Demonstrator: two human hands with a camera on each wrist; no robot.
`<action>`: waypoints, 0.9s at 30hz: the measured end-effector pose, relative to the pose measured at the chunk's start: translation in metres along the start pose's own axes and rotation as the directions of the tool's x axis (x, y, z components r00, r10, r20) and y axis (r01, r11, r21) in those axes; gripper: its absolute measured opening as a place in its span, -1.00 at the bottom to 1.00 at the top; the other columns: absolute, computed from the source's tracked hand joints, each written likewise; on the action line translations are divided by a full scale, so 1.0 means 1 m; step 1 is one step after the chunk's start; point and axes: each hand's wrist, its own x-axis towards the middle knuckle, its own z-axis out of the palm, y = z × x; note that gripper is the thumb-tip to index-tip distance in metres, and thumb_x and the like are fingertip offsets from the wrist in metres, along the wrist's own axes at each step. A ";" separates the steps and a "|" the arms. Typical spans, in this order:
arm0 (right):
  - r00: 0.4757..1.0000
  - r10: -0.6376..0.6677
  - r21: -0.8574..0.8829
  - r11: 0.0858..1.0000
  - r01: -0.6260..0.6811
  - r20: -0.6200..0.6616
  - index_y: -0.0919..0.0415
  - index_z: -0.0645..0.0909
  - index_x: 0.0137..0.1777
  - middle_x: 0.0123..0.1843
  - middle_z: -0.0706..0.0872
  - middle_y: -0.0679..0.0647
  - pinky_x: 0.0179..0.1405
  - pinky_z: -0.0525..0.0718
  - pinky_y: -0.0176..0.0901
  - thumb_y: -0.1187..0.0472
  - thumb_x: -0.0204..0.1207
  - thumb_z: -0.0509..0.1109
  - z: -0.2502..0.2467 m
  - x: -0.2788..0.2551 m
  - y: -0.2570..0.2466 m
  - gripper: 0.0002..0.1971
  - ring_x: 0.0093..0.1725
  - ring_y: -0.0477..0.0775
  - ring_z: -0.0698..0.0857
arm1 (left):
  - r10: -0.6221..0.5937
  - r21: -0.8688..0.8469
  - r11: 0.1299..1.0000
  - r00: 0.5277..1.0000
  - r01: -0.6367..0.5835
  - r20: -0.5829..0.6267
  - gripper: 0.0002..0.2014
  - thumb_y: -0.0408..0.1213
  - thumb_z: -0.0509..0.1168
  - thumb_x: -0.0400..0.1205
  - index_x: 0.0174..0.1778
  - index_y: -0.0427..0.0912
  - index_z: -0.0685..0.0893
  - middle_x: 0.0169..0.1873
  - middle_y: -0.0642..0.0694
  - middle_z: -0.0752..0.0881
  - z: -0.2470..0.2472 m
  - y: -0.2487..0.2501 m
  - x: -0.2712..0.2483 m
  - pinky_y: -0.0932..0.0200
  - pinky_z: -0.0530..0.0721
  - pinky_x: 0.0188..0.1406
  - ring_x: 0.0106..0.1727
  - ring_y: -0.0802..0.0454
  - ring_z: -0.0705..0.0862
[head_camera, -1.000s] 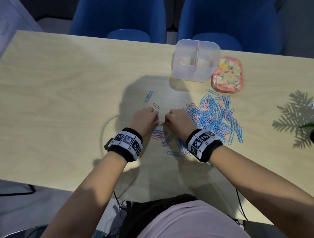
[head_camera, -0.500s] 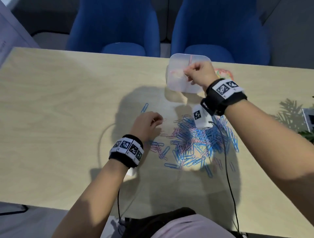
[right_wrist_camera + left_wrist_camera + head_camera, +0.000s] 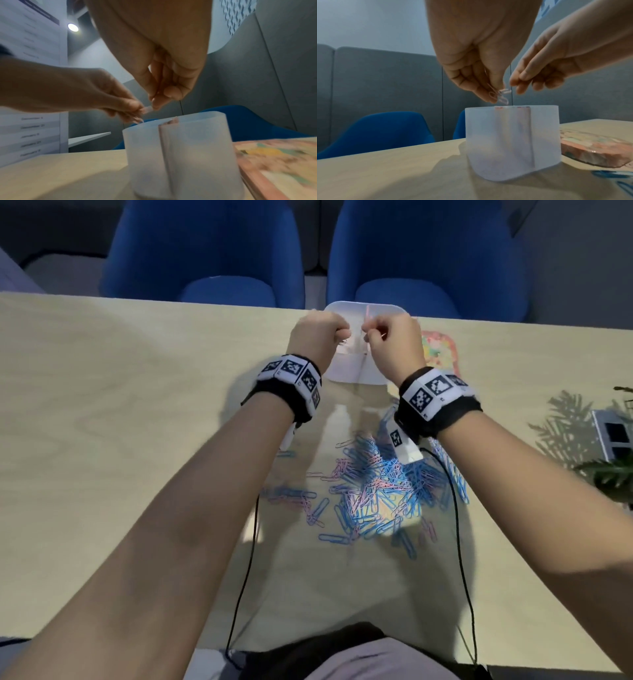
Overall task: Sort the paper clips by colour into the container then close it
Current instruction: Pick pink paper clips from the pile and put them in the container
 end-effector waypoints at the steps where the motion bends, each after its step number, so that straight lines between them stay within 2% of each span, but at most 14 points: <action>1: 1.000 -0.007 0.009 1.000 0.007 -0.010 0.32 0.72 -0.05 -0.05 0.79 0.20 0.03 0.62 -0.15 0.39 0.49 0.18 -0.001 -0.008 0.004 -0.74 -0.05 0.11 0.70 | 0.012 0.022 1.000 1.000 -0.012 0.011 -0.71 -0.20 0.11 0.66 -0.33 -0.21 0.58 -0.24 -0.29 0.67 0.001 0.002 0.000 -0.05 0.52 -0.05 -0.16 -0.19 0.52; 2: 1.000 -0.009 0.015 1.000 0.010 -0.012 0.31 0.73 -0.05 -0.06 0.79 0.18 0.00 0.61 -0.17 0.39 0.49 0.20 0.000 -0.017 0.008 -0.75 -0.07 0.08 0.69 | 0.025 0.027 0.999 1.000 -0.025 0.008 -0.69 -0.18 0.10 0.67 -0.37 -0.20 0.52 -0.29 -0.31 0.63 0.000 0.003 -0.003 -0.05 0.49 -0.11 -0.20 -0.22 0.50; 3: 1.000 -0.012 0.017 1.000 0.012 -0.008 0.31 0.73 -0.04 -0.06 0.80 0.17 0.00 0.62 -0.17 0.38 0.50 0.21 0.001 -0.026 0.012 -0.76 -0.07 0.07 0.70 | 0.035 0.020 0.999 0.999 -0.035 -0.006 -0.68 -0.15 0.10 0.67 -0.34 -0.21 0.55 -0.28 -0.32 0.66 0.000 0.003 -0.007 -0.04 0.49 -0.12 -0.18 -0.26 0.54; 5: 1.000 -0.002 0.014 1.000 0.001 0.028 0.31 0.74 -0.03 -0.06 0.81 0.18 0.07 0.66 -0.08 0.39 0.49 0.25 0.009 -0.042 0.022 -0.77 -0.06 0.11 0.73 | 0.030 -0.038 0.999 0.998 -0.032 -0.060 -0.70 -0.13 0.14 0.67 -0.08 -0.20 0.73 -0.07 -0.25 0.78 0.000 -0.007 -0.022 -0.04 0.55 0.03 0.01 -0.28 0.65; 6: 0.998 0.006 0.007 1.000 -0.007 0.060 0.32 0.75 -0.04 -0.07 0.82 0.20 0.09 0.66 -0.03 0.39 0.47 0.27 0.015 -0.051 0.026 -0.78 -0.07 0.14 0.74 | 0.021 -0.070 0.997 0.995 -0.028 -0.094 -0.71 -0.14 0.16 0.66 0.02 -0.18 0.75 0.00 -0.21 0.79 0.003 -0.014 -0.034 -0.07 0.56 0.10 0.06 -0.26 0.66; 7: 0.994 0.018 -0.006 1.000 -0.018 0.104 0.32 0.76 -0.05 -0.07 0.82 0.22 0.11 0.65 0.00 0.39 0.46 0.30 0.022 -0.058 0.030 -0.79 -0.07 0.18 0.74 | 0.013 -0.101 0.995 0.992 -0.025 -0.122 -0.73 -0.15 0.19 0.64 0.04 -0.17 0.75 0.00 -0.21 0.79 0.005 -0.023 -0.048 -0.10 0.56 0.11 0.05 -0.26 0.66; 9: 0.973 0.040 -0.042 0.999 -0.032 0.228 0.30 0.76 -0.04 -0.04 0.82 0.23 0.13 0.60 -0.06 0.37 0.45 0.33 0.040 -0.072 0.034 -0.80 -0.02 0.22 0.72 | -0.005 -0.162 0.987 0.994 -0.014 -0.112 -0.76 -0.16 0.24 0.60 -0.01 -0.18 0.76 -0.10 -0.22 0.77 0.010 -0.041 -0.082 -0.10 0.58 0.03 -0.06 -0.23 0.68; 11: 0.932 0.051 -0.083 0.996 -0.023 0.358 0.27 0.76 -0.03 0.01 0.80 0.21 0.08 0.54 -0.15 0.35 0.46 0.33 0.058 -0.082 0.032 -0.81 0.04 0.19 0.71 | -0.005 -0.180 0.984 1.000 0.003 -0.015 -0.83 -0.22 0.29 0.60 -0.02 -0.16 0.77 -0.13 -0.18 0.76 0.015 -0.056 -0.119 -0.03 0.56 0.01 -0.08 -0.17 0.66; 13: 0.898 0.039 -0.128 0.992 0.020 0.438 0.24 0.74 -0.03 0.04 0.78 0.20 0.07 0.54 -0.15 0.32 0.46 0.32 0.077 -0.087 0.026 -0.82 0.09 0.20 0.69 | 0.001 -0.139 0.990 0.995 0.012 0.096 -0.85 -0.33 0.32 0.59 0.00 -0.15 0.76 -0.10 -0.15 0.75 0.019 -0.067 -0.151 0.03 0.52 0.04 -0.03 -0.14 0.64; 17: 0.878 -0.016 -0.178 0.977 0.114 0.478 0.25 0.68 0.00 0.07 0.73 0.20 0.09 0.60 -0.03 0.25 0.49 0.32 0.105 -0.088 0.005 -0.84 0.09 0.23 0.66 | -0.020 -0.032 0.999 0.989 0.025 0.145 -0.86 -0.41 0.35 0.53 -0.05 -0.17 0.75 -0.13 -0.16 0.75 0.023 -0.088 -0.187 0.08 0.45 -0.03 -0.05 -0.21 0.65; 20: 0.865 -0.031 -0.257 0.949 0.183 0.501 0.29 0.70 -0.01 0.07 0.74 0.23 0.09 0.66 0.02 0.29 0.49 0.33 0.114 -0.087 -0.006 -0.84 0.07 0.26 0.68 | -0.044 0.004 0.999 0.983 0.044 0.179 -0.87 -0.31 0.39 0.53 -0.03 -0.19 0.75 -0.10 -0.20 0.73 0.022 -0.095 -0.195 -0.03 0.49 -0.03 -0.03 -0.23 0.63; 22: 0.856 -0.031 -0.303 0.928 0.216 0.515 0.32 0.72 -0.03 0.06 0.74 0.25 0.10 0.67 0.04 0.35 0.47 0.33 0.114 -0.087 -0.007 -0.84 0.06 0.28 0.69 | -0.054 0.024 0.998 0.973 0.050 0.223 -0.86 -0.26 0.40 0.52 -0.06 -0.20 0.75 -0.11 -0.21 0.71 0.023 -0.094 -0.195 -0.03 0.48 -0.02 -0.01 -0.22 0.60; 27: 0.837 0.042 -0.321 0.933 0.162 0.546 0.32 0.71 -0.05 0.12 0.72 0.29 0.17 0.63 0.01 0.35 0.47 0.35 0.101 -0.089 0.011 -0.87 0.16 0.30 0.66 | -0.093 0.038 0.996 0.969 0.086 0.229 -0.83 -0.20 0.38 0.52 -0.15 -0.25 0.68 -0.11 -0.20 0.65 0.030 -0.089 -0.195 -0.01 0.45 0.00 0.02 -0.18 0.53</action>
